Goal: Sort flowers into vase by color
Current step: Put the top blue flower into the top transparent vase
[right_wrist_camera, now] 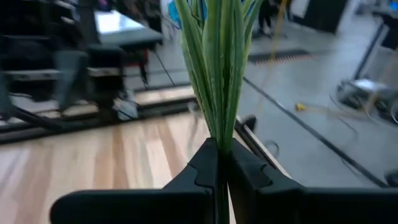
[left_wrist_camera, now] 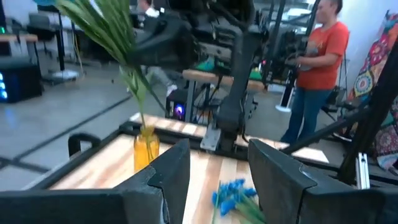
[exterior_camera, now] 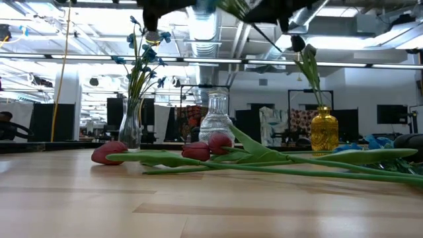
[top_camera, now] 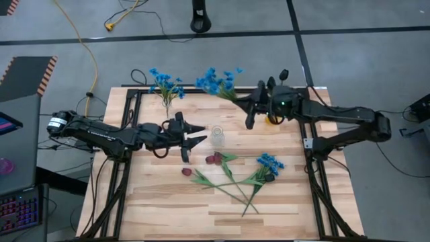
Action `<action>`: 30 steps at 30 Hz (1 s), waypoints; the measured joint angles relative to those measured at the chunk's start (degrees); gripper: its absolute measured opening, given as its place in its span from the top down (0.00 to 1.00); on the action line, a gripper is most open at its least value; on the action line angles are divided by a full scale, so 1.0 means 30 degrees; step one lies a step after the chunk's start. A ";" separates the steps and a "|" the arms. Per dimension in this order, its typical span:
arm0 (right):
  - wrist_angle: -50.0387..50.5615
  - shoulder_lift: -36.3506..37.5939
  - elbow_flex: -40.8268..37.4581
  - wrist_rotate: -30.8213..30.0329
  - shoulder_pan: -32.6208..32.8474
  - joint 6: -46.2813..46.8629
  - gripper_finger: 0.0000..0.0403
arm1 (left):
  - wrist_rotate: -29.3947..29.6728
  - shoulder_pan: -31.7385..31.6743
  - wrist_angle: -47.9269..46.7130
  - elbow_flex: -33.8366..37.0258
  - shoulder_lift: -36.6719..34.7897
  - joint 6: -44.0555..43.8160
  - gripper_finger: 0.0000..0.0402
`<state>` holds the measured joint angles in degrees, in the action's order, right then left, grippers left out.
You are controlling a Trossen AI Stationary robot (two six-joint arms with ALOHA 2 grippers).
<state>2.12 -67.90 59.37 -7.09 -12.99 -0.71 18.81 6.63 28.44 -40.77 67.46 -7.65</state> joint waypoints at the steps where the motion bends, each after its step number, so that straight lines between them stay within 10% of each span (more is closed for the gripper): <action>1: -0.0466 -0.0158 0.0000 0.0005 0.0268 -0.0220 0.88 | -0.0004 0.0000 0.0340 0.0000 0.0000 0.0287 0.63; 30: -0.8802 -0.4095 0.0036 0.0466 0.3349 -0.1427 0.88 | -0.0097 -0.1243 0.3765 0.0000 0.0015 0.2678 0.43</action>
<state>-24.29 -80.19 59.48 -5.69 -2.94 -4.99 18.52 2.90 39.73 -40.77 67.51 0.39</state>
